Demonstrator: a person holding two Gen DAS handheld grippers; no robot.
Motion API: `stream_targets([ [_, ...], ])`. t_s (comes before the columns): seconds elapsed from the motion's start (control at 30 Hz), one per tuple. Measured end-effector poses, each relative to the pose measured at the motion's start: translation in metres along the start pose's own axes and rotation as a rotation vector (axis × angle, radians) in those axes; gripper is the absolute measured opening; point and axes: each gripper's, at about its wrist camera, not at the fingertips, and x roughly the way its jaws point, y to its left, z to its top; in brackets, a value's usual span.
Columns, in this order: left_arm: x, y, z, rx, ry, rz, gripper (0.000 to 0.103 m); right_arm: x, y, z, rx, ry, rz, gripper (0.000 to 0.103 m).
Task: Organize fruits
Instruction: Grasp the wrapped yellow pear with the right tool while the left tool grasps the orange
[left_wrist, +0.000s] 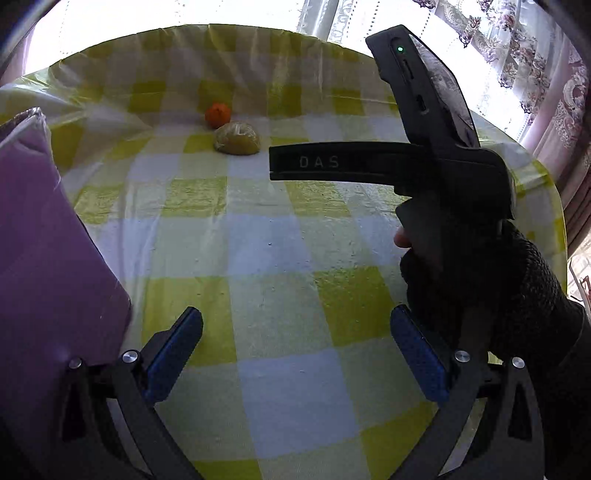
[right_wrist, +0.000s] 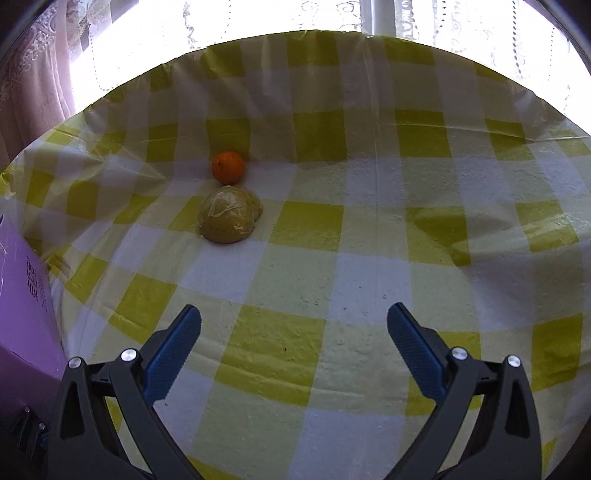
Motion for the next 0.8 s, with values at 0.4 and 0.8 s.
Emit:
stream_targets([
  [0.4,0.000,0.008,0.001,-0.066,-0.020,-0.085,0.098,0.066,0.032,0.059,-0.107,0.079,0.074,0.101],
  [0.8,0.001,0.009,0.002,-0.070,-0.028,-0.086,0.098,0.075,0.057,0.070,-0.184,0.088,0.068,0.061],
])
